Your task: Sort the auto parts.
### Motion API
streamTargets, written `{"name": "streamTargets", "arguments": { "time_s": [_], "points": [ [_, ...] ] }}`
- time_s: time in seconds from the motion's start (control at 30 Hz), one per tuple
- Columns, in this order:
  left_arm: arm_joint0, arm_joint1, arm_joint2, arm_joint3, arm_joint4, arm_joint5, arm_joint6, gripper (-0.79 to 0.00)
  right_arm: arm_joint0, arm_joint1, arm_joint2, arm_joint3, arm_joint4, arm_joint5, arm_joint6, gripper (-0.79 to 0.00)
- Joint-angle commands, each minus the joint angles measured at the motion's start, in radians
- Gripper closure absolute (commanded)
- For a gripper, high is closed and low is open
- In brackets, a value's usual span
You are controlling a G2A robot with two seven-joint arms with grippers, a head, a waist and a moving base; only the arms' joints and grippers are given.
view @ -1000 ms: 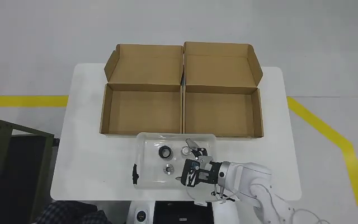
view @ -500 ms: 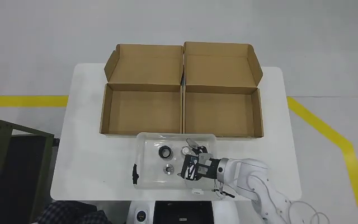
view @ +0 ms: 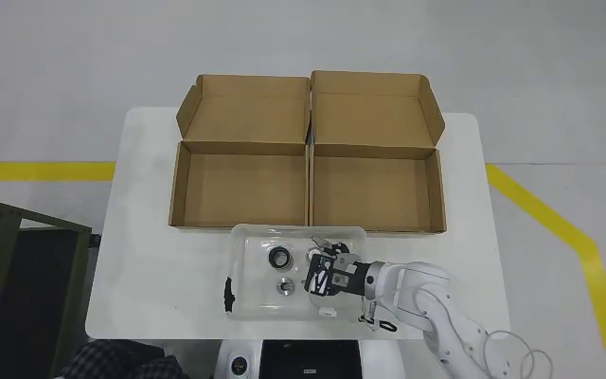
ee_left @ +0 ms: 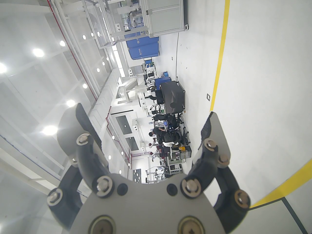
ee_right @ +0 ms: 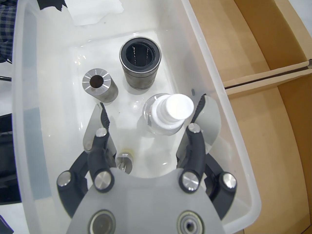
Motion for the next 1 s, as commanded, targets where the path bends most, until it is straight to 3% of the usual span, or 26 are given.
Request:
{"name": "streamTargets", "arguments": {
  "time_s": [0.0, 0.03, 0.2, 0.37, 0.97],
  "points": [
    [0.000, 0.000, 0.000, 0.000, 0.000, 0.000, 0.000, -0.785, 0.007, 0.000, -0.003, 0.007, -0.001, 0.006, 0.007, -0.456],
    [0.000, 0.000, 0.000, 0.000, 0.000, 0.000, 0.000, -0.785, 0.011, 0.000, -0.004, 0.011, -0.002, 0.008, 0.009, -0.388],
    [0.000, 0.000, 0.000, 0.000, 0.000, 0.000, 0.000, -0.785, 0.022, 0.002, -0.006, 0.019, 0.004, 0.016, 0.015, -0.308],
    [0.000, 0.000, 0.000, 0.000, 0.000, 0.000, 0.000, -0.785, 0.023, 0.005, -0.004, 0.005, 0.020, 0.008, 0.010, 0.000],
    [0.000, 0.000, 0.000, 0.000, 0.000, 0.000, 0.000, -0.785, -0.052, 0.031, 0.109, -0.133, 0.228, -0.046, -0.143, 0.000]
  ]
}}
